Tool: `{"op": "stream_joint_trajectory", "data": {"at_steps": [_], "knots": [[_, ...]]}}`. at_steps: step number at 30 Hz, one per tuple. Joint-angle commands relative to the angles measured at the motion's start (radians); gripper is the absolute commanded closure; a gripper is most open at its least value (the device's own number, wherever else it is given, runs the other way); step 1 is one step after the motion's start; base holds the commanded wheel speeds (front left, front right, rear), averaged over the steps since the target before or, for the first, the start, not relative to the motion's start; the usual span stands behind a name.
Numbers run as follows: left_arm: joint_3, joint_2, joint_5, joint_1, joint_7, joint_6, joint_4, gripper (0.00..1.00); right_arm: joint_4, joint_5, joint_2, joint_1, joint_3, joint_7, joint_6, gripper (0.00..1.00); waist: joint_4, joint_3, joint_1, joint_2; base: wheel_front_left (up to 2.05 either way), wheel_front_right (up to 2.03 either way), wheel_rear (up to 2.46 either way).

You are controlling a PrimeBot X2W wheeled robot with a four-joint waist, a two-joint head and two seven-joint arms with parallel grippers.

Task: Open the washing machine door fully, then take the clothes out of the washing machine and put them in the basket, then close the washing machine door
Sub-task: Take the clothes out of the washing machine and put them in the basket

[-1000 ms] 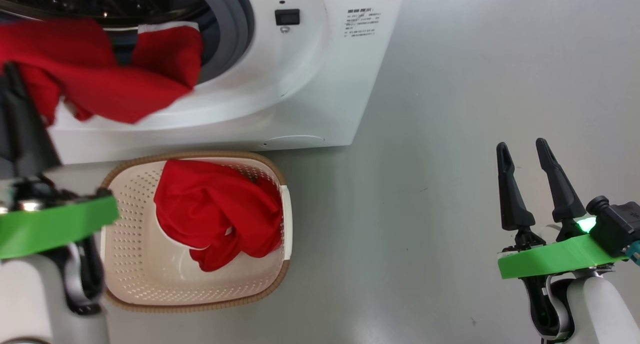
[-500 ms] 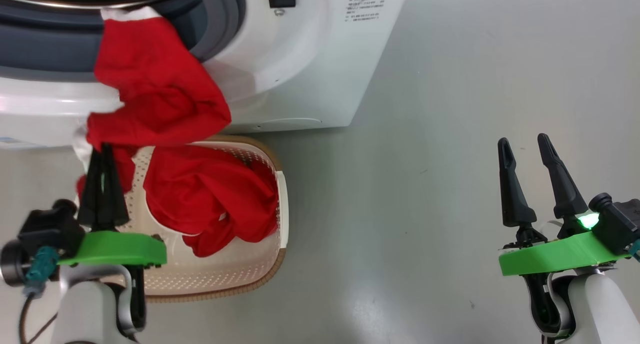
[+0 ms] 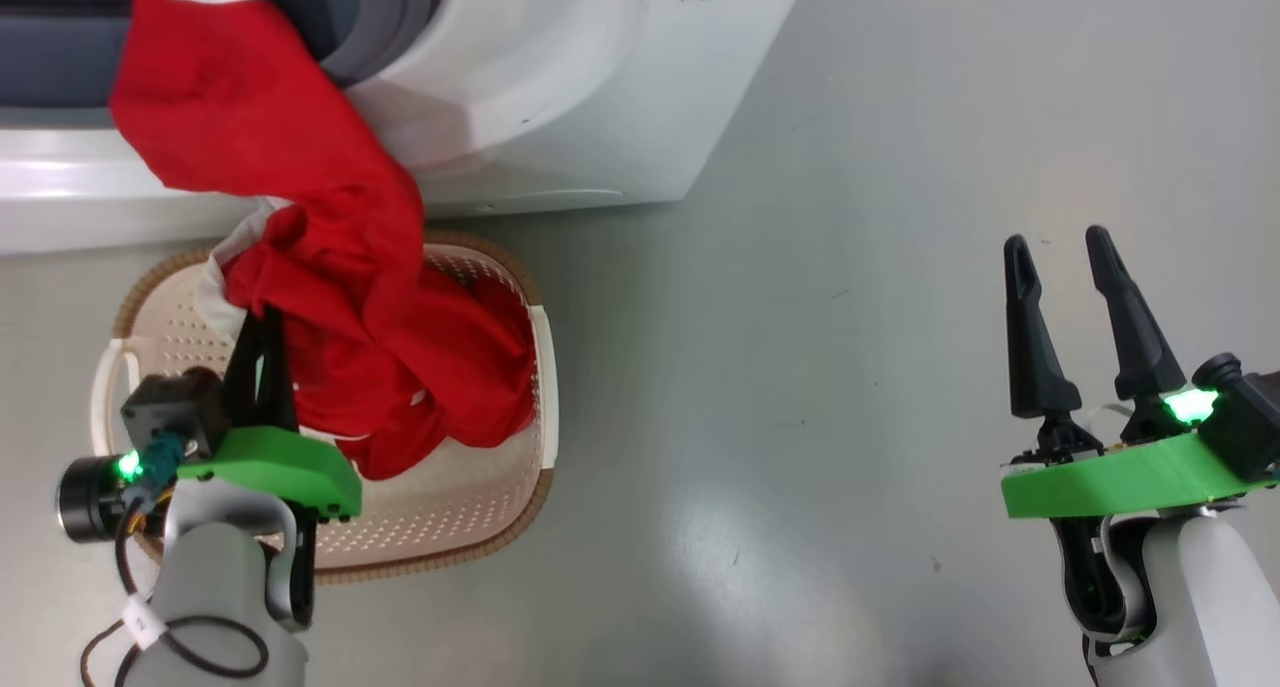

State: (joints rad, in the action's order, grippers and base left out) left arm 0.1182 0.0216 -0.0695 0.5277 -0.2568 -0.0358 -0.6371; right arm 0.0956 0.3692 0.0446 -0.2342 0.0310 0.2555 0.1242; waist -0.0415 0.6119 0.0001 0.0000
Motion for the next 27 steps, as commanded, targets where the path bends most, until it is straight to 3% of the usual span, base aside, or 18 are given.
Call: {"op": "stream_joint_trajectory", "data": {"at_steps": [1,4,7,12,15,16,17,18,20,27], "knots": [[0.021,0.029,0.010,0.001,-0.005,-0.004,0.009,1.00,-0.026,0.003,0.006,-0.005,-0.019,0.006,0.007,0.00,-0.007,0.018,-0.0001,0.0000,0.00,0.00,0.00],[0.014,0.031,0.022,0.034,-0.005,-0.016,-0.043,1.00,-0.031,0.002,0.006,-0.012,-0.019,0.006,0.007,0.00,-0.010,0.039,-0.0001,0.0000,0.00,0.00,0.00],[0.001,0.033,0.023,0.067,-0.005,-0.043,-0.106,0.90,-0.033,0.001,0.006,-0.017,-0.018,0.006,0.007,0.00,-0.009,0.055,-0.0001,0.0000,0.00,0.00,0.00],[0.003,0.039,0.025,0.113,-0.005,-0.049,-0.184,0.81,-0.035,-0.001,0.006,-0.020,-0.018,0.006,0.007,0.00,-0.008,0.068,-0.0001,0.0000,0.00,0.00,0.00],[0.006,0.045,0.027,0.134,-0.005,-0.050,-0.209,0.54,-0.034,-0.002,0.006,-0.024,-0.020,0.006,0.007,0.00,-0.008,0.072,-0.0001,0.0000,0.00,0.00,0.00],[0.005,0.045,0.028,0.139,-0.005,-0.050,-0.213,0.24,-0.034,-0.002,0.006,-0.026,-0.021,0.006,0.007,0.00,-0.008,0.072,-0.0001,0.0000,0.00,0.00,0.00],[0.004,0.045,0.030,0.142,-0.005,-0.050,-0.216,0.13,-0.033,-0.003,0.006,-0.026,-0.021,0.006,0.007,0.00,-0.007,0.071,-0.0001,0.0000,0.00,0.00,0.00],[0.003,0.045,0.031,0.144,-0.005,-0.050,-0.217,0.13,-0.033,-0.003,0.006,-0.027,-0.021,0.006,0.007,0.00,-0.006,0.071,-0.0001,0.0000,0.00,0.00,0.00],[0.002,0.044,0.032,0.144,-0.005,-0.047,-0.221,0.00,-0.032,-0.004,0.006,-0.026,-0.021,0.006,0.007,0.00,-0.005,0.069,-0.0001,0.0000,0.00,0.00,0.00],[-0.001,0.040,0.030,0.136,-0.005,-0.044,-0.215,0.00,-0.032,-0.005,0.006,-0.024,-0.023,0.006,0.007,0.00,0.000,0.061,-0.0001,0.0000,0.00,0.00,0.00]]}}
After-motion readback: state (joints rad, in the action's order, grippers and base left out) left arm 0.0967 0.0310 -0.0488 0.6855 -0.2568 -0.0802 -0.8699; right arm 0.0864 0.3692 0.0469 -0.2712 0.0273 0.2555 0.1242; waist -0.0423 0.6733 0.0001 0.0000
